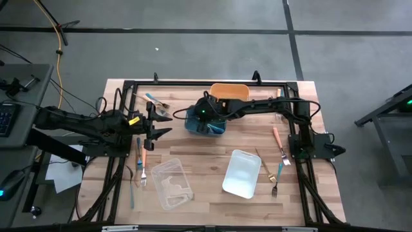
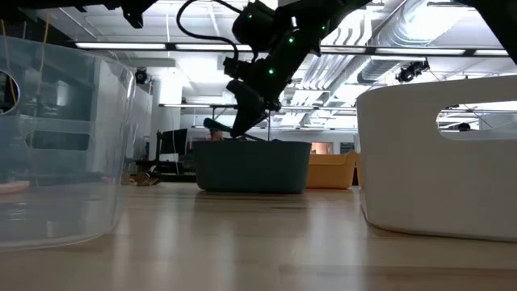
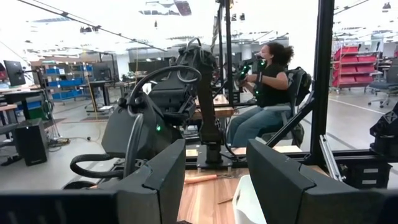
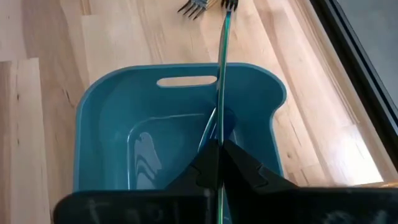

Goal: Sort silverware by color (type)
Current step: Put the blue fork into the blue bin

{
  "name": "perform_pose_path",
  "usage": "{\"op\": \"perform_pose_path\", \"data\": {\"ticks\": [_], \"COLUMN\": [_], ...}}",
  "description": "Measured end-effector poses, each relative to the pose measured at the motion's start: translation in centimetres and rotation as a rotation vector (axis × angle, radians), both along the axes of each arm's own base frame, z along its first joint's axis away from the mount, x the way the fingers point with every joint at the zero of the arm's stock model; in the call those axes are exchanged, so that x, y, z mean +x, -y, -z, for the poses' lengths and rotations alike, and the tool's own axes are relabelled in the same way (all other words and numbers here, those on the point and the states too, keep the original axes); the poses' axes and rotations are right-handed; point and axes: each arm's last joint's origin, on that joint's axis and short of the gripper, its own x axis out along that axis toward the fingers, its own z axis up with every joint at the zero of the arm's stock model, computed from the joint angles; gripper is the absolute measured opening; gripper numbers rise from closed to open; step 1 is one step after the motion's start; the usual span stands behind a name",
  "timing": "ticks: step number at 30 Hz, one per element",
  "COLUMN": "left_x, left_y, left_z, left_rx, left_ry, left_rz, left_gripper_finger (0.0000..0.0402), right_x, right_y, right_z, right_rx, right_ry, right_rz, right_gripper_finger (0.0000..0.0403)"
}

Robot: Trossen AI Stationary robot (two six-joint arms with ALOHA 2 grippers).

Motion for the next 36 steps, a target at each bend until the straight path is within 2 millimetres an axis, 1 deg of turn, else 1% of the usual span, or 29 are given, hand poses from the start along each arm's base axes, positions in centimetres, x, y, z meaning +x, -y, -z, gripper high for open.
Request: {"op": "perform_pose_path", "data": {"ticks": [6,11,14,17,20,24,26,29,32,34,36], "left_x": [0.0,0.0,0.0,0.0,0.0,0.0,0.0,0.0,0.0,0.1,0.1], "left_y": [0.0,0.0,0.0,0.0,0.0,0.0,0.0,0.0,0.0,0.0,0.0], "left_z": [0.0,0.0,0.0,0.0,0.1,0.2,0.3,0.3,0.3,0.3,0.5], "left_rx": [0.0,0.0,0.0,0.0,0.001,0.002,0.003,0.002,0.003,0.003,-0.003], "left_ry": [0.0,0.0,0.0,-0.001,-0.012,-0.023,-0.025,-0.025,-0.027,-0.031,-0.045], "left_rz": [0.0,0.0,0.0,0.0,0.0,0.0,0.0,0.0,0.0,0.0,0.0], "left_gripper_finger": [0.0163,0.0163,0.0163,0.0163,0.0163,0.0162,0.0161,0.0161,0.0161,0.0161,0.0161], "right_x": [0.0,0.0,-0.1,-0.3,-1.1,-2.9,-4.1,-6.5,-9.5,-11.2,-12.6], "right_y": [0.0,-0.1,-0.2,-0.2,-0.5,-1.4,-2.1,-3.2,-4.3,-5.1,-5.7], "right_z": [0.0,0.1,0.1,0.0,-1.3,-4.0,-5.0,-5.2,-4.8,-4.6,-4.6], "right_rx": [0.006,0.035,0.053,0.051,0.036,0.039,0.044,0.059,0.068,0.078,0.085], "right_ry": [0.0,0.002,-0.004,-0.02,-0.047,-0.061,-0.047,-0.025,0.046,0.157,0.29], "right_rz": [0.006,-0.022,-0.03,-0.038,-0.065,-0.079,-0.083,-0.079,-0.042,-0.029,-0.033], "right_gripper_finger": [0.0011,0.0029,0.0053,0.0085,0.0113,0.0136,0.0143,0.0147,0.0147,0.0147,0.0147]}}
